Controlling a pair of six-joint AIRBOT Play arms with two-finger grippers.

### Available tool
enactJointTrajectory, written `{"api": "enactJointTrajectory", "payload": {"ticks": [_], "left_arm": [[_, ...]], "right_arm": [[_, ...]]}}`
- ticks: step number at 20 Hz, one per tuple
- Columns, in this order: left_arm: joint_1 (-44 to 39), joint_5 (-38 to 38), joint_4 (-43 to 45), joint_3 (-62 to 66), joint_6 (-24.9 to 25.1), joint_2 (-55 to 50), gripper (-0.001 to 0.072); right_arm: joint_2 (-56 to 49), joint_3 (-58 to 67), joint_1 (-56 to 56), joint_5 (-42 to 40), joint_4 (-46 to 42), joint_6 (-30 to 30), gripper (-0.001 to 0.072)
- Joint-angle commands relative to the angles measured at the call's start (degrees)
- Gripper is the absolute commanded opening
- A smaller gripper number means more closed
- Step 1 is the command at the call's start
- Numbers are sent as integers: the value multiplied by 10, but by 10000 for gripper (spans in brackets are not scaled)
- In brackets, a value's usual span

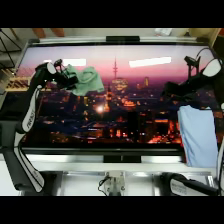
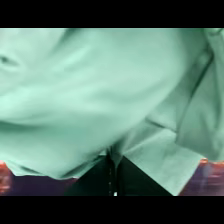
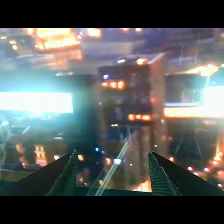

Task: Fold the shirts.

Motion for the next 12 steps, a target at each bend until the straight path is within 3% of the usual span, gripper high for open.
{"api": "enactJointTrajectory", "payload": {"ticks": [1,4,7,9,12], "left_arm": [[2,19,-72,7,45,42,32],[-22,25,-78,7,156,183,32],[-69,24,-75,6,198,361,32],[-101,20,-44,6,184,445,32],[-146,-29,-37,-1,140,491,33]], "right_arm": [[9,1,0,-6,6,2,563],[64,1,10,-27,-7,1,562],[164,1,65,-27,-91,2,562],[231,1,101,-13,-119,37,562],[289,1,145,50,-122,101,562]]}}
